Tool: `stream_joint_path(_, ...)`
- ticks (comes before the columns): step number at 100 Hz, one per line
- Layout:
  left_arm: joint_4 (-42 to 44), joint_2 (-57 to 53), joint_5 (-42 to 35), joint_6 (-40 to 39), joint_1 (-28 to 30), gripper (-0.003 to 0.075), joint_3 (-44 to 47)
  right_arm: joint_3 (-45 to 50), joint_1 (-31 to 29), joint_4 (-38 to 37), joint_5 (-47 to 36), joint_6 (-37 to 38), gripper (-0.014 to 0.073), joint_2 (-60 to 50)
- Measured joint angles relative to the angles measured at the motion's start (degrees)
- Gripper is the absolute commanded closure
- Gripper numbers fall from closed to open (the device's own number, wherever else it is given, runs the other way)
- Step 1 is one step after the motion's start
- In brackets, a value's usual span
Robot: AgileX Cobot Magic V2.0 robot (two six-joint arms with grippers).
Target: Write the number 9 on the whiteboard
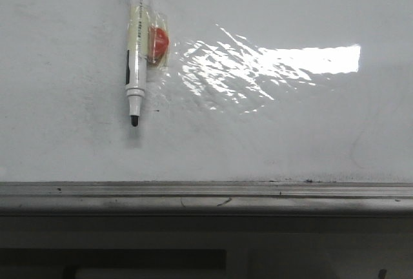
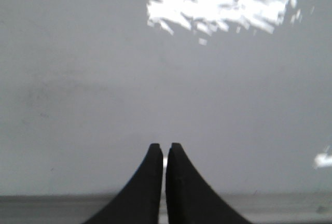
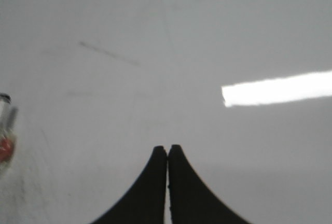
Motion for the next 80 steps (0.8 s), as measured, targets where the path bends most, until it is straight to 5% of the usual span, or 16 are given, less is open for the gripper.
stream_joint_path(17, -20.4, 0.0, -13.1, 0.0, 0.0, 0.0741, 0.0, 0.0, 0.0, 2.7, -1.7, 0.9, 0.0644, 0.0)
stream_joint_path(30, -34.0, 0.0, -16.1, -0.1, 0.0, 0.0741, 0.0, -0.6, 0.0, 5.8, 2.0, 1.0, 0.0644, 0.0)
stream_joint_path(42, -37.0, 0.0, -15.7, -0.2, 0.0, 0.0741, -0.1, -6.0, 0.0, 6.2, 13.0, 1.1, 0.0644, 0.0)
stream_joint_path(53, -31.4, 0.0, -8.9, 2.4, 0.0, 0.0725, -2.1, -13.2, 0.0, 4.7, 24.0, 0.9, 0.0643, 1.3)
stream_joint_path(63, -26.2, 2.2, 1.1, 7.7, 0.0, 0.0561, -7.8, -20.4, 0.0, 3.8, 32.0, -1.5, 0.0589, 5.0)
stream_joint_path(72, -25.9, 8.4, 8.0, 14.7, 0.0, 0.0346, -13.8, -25.9, 0.4, 3.7, 37.0, -6.1, 0.0411, 9.4)
stream_joint_path(80, -27.9, 14.5, 12.3, 20.8, 0.0, 0.0259, -18.9, -29.7, 1.2, 3.5, 40.5, -8.6, 0.0231, 13.4)
